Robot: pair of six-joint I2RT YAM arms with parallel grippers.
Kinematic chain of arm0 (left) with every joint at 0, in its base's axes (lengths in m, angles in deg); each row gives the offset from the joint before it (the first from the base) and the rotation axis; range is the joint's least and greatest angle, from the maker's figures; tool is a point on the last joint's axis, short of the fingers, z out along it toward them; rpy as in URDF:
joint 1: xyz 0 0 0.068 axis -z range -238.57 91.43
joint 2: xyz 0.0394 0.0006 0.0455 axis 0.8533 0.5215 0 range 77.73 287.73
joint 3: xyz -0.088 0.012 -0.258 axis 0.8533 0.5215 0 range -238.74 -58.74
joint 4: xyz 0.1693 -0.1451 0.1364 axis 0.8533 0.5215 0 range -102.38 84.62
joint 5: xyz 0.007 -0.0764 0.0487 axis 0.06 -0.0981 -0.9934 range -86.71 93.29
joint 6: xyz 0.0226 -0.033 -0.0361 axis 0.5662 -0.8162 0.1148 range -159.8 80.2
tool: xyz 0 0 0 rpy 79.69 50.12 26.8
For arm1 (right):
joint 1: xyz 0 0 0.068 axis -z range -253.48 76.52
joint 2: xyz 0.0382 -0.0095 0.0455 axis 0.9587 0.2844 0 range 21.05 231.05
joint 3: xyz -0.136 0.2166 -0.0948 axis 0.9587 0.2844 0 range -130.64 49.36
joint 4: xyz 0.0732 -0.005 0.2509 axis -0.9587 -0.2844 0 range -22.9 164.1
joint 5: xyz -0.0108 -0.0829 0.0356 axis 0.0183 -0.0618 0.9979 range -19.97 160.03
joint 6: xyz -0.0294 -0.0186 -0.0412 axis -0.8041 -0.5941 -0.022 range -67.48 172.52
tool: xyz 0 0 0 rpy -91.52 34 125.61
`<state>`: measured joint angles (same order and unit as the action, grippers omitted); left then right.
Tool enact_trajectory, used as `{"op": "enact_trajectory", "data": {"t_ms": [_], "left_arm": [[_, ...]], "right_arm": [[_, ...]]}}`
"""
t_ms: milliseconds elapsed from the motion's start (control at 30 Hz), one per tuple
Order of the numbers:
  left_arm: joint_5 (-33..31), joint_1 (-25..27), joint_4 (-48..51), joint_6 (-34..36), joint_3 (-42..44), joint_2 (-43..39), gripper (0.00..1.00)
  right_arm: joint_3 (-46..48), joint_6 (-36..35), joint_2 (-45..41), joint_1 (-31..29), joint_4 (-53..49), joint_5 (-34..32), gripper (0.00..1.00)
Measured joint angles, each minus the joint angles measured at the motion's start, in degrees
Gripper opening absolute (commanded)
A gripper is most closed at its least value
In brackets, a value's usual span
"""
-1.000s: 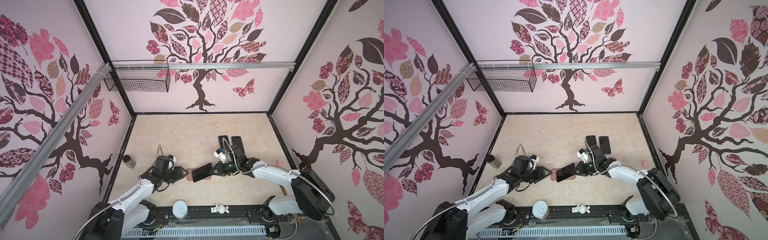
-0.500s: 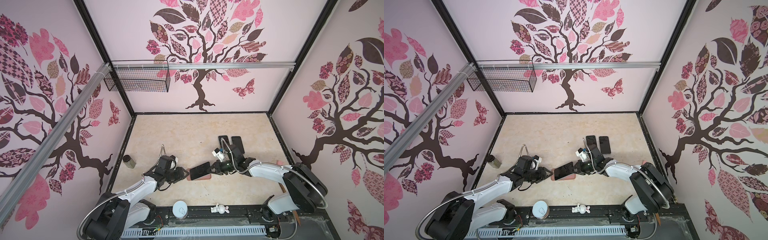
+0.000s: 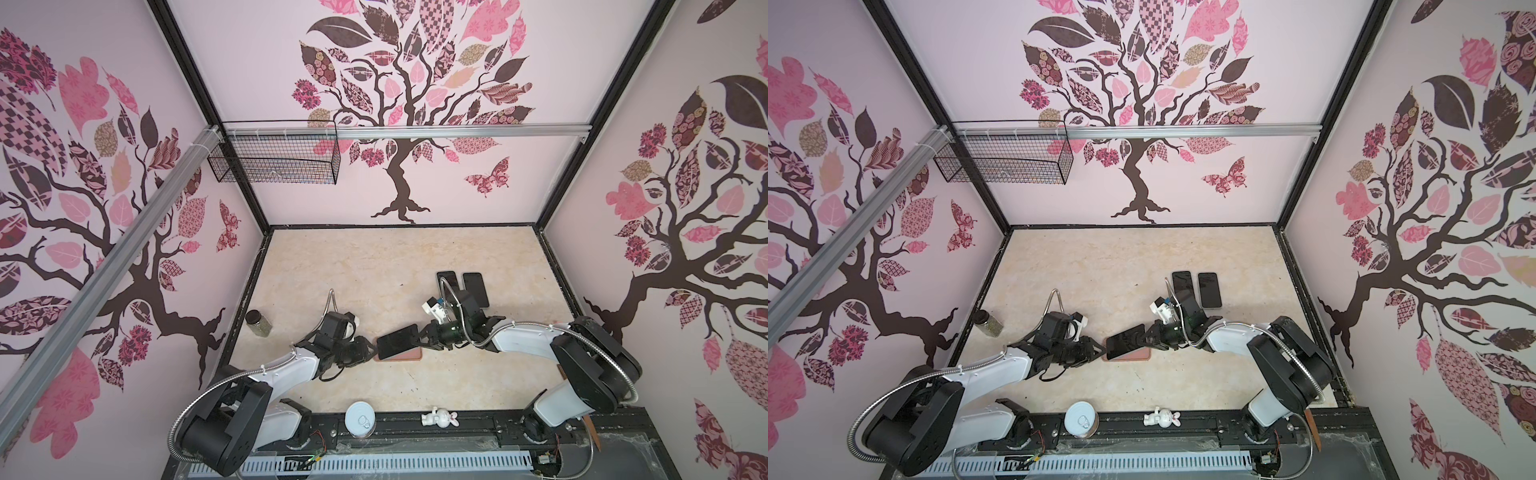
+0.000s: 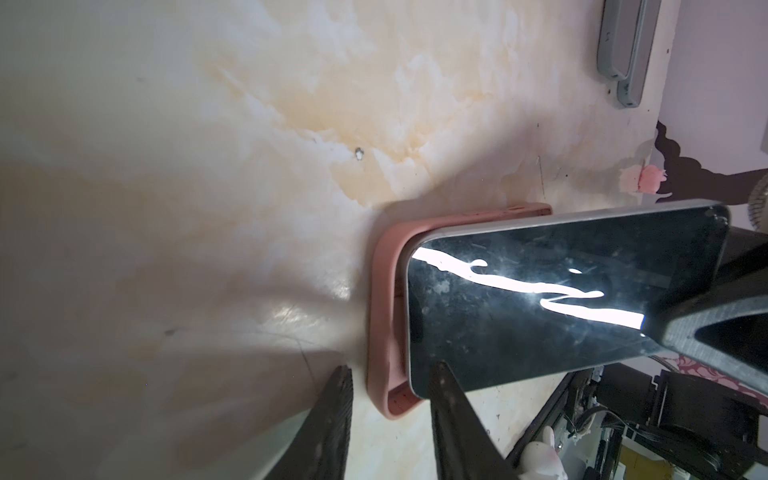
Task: Put the phone into the phone case
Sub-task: 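Tilt the phone into the pink case, inserting the left-held end first, then press the phone down into the case with both grippers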
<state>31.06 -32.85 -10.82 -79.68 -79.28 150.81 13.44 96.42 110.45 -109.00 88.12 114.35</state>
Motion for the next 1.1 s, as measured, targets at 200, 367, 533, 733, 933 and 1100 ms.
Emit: {"op": "enact_trajectory", "data": {"t_ms": [200,367,533,733,933,1100], "left_arm": [[1.2,1.3,-5.4,-0.7,0.0,3.5,0.24],[0.5,2.2,-6.9,-0.9,-0.1,4.5,0.22],[0.0,2.3,-6.8,-0.9,-0.2,4.6,0.2],[-0.2,2.5,-6.9,-0.9,-0.7,5.4,0.16],[-0.1,2.8,-8.2,-0.8,-1.1,6.6,0.14],[0.0,3.2,-9.0,-0.8,-1.1,7.1,0.14]], "right_arm": [[0.0,-0.2,1.4,0.0,1.6,0.5,0.04],[0.1,-0.4,1.9,1.0,1.9,0.9,0.06],[0.2,-2.5,2.2,1.2,1.2,0.8,0.12],[-0.3,-5.8,3.1,1.2,-3.0,-2.3,0.22],[-1.2,-8.2,4.2,1.0,-8.8,-5.2,0.3],[-2.5,-10.2,4.0,0.5,-12.7,-7.5,0.4]]}}
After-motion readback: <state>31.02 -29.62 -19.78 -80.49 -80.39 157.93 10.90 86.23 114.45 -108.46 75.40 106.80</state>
